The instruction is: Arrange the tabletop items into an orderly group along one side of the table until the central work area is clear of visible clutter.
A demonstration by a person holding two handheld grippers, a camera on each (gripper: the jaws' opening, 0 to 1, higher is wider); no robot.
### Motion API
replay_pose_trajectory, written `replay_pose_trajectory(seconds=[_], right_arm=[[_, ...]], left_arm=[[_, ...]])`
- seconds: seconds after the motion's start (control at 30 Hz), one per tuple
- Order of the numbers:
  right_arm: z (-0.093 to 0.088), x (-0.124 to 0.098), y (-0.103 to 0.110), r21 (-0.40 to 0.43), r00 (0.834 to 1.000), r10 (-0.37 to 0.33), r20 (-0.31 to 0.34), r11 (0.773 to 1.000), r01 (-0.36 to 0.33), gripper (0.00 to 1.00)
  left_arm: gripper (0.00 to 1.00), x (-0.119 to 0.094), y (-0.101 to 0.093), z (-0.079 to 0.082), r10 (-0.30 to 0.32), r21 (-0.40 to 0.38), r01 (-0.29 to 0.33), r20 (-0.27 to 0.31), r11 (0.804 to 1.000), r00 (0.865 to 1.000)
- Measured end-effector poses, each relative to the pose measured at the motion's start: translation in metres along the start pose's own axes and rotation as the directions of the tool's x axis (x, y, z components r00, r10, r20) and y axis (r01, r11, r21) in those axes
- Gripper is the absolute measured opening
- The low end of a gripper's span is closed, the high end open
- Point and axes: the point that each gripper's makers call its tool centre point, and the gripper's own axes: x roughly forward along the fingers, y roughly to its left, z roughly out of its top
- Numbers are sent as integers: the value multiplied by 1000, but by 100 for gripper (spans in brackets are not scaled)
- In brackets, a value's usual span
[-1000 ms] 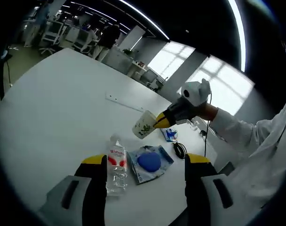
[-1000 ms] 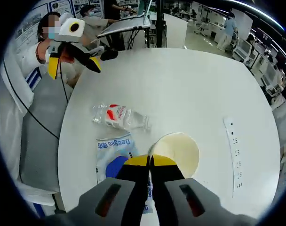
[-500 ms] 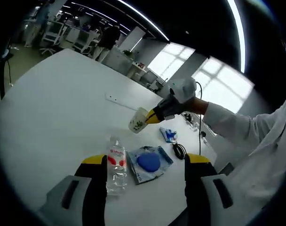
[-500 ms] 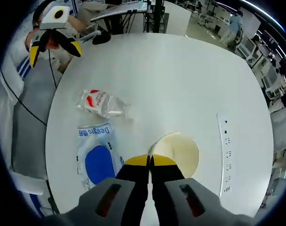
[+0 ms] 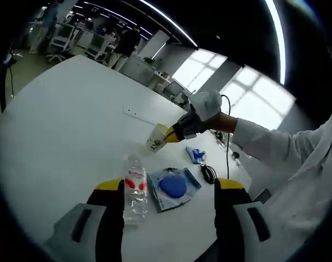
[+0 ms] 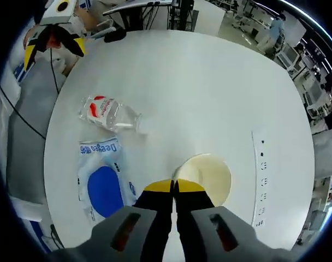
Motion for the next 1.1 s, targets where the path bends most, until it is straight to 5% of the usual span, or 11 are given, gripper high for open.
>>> replay_pose_trajectory(seconds=[1.1], right_arm=[[-7,7,-4,-12,1000,-3,-14,1000,2,0]], left_arm=[[67,0,1,-6,0,-8,0,-11,1000,1000]])
